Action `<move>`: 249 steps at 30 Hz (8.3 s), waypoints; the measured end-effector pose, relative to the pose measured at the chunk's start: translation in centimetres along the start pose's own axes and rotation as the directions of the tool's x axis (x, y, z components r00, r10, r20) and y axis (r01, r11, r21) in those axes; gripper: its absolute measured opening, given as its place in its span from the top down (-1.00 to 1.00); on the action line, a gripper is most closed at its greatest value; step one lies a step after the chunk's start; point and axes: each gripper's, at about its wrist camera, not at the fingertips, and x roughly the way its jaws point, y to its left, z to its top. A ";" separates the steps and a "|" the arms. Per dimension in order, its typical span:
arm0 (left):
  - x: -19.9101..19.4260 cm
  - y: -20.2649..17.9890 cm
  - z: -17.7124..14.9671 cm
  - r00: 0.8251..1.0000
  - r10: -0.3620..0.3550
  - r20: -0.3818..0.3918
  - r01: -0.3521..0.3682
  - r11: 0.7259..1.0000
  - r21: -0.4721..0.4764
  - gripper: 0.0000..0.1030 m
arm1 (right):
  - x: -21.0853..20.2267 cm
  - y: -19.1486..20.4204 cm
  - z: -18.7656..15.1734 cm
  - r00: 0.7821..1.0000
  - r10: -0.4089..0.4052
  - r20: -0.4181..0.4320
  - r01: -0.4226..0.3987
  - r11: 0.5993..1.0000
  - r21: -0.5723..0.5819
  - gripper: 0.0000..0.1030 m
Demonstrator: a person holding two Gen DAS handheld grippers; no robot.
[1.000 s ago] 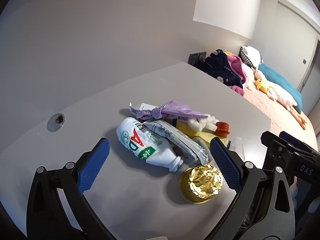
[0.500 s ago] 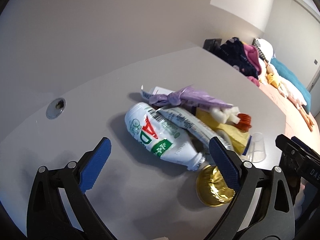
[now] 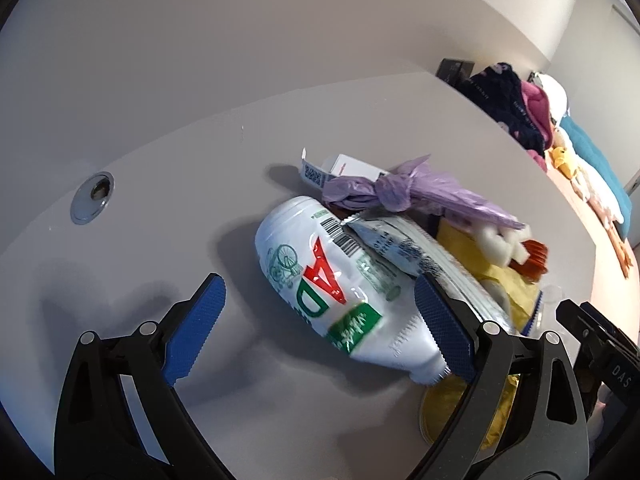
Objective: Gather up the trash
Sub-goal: 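Grasp the white AD bottle with the left tool while the right tool grasps the clear cup, then carry bottle and cup to the black bin and open both tools to drop them, then move both tools back over the table toward the gold can, then grasp the gold foil can with the left tool while the right tool grasps the orange cap, then carry can and cap over the black bin and open both tools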
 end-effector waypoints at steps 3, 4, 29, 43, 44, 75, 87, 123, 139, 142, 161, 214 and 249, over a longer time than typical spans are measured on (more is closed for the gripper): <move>0.9 0.3 0.1 1.000 0.000 -0.024 0.000 1.000 -0.016 -0.79 | 0.8 -0.2 -0.1 1.000 0.001 -0.020 -0.001 1.000 0.010 -0.38; 1.2 0.4 0.1 0.999 -0.001 -0.032 0.000 1.000 -0.021 -0.79 | 1.2 -0.3 -0.2 1.000 0.001 -0.029 0.000 1.000 0.015 -0.36; 0.7 2.4 0.6 1.000 -0.022 0.013 0.024 0.993 -0.119 0.35 | 1.2 -1.0 -0.2 0.998 0.054 -0.014 -0.054 0.998 0.012 0.23; -5.7 -0.1 0.8 0.985 -0.112 0.133 0.121 0.990 -0.068 0.35 | -4.0 -1.7 0.5 0.988 0.130 0.083 -0.131 0.991 0.005 0.23; -5.9 -0.4 0.9 0.984 -0.116 0.138 0.125 0.990 -0.062 0.35 | -4.4 -1.9 0.5 0.987 0.131 0.089 -0.132 0.991 0.006 0.23; -8.3 -16.4 -0.9 0.903 -0.424 0.070 0.396 0.884 0.248 0.35 | -14.5 -12.1 -2.9 0.968 -0.017 0.251 -0.024 0.986 0.163 0.23; -8.0 -22.6 -2.1 0.860 -0.510 -0.007 0.480 0.805 0.349 0.35 | -17.3 -17.1 -4.7 0.953 -0.113 0.282 0.038 0.965 0.259 0.23; -9.6 -31.4 -7.4 0.822 -0.558 -0.115 0.537 0.690 0.485 -0.83 | -23.0 -24.0 -8.2 0.899 -0.220 0.379 0.042 0.905 0.424 -0.35; -9.3 -25.9 -6.1 0.869 -0.494 -0.040 0.466 0.787 0.405 -0.83 | -20.2 -19.5 -6.1 0.926 -0.092 0.365 -0.024 0.954 0.300 -0.35; -9.0 -24.6 -5.9 0.878 -0.478 -0.027 0.450 0.805 0.387 -0.83 | -19.5 -18.5 -5.7 0.933 -0.064 0.354 -0.038 0.961 0.275 -0.35; -7.2 -15.6 -5.8 0.947 -0.320 0.027 0.307 0.927 0.214 -0.83 | -13.6 -11.8 -3.5 0.964 0.112 0.241 -0.144 0.982 0.120 -0.35; 1.1 -7.7 -6.6 0.979 -0.193 -0.071 0.202 0.965 0.167 -0.49 | 4.1 -0.8 3.9 0.981 0.196 -0.007 -0.196 0.981 0.011 -0.35; -5.7 -11.2 -6.4 0.952 -0.305 0.036 0.288 0.926 0.245 -0.48 | -5.6 -5.9 2.8 0.958 0.267 0.103 -0.273 0.960 0.056 0.13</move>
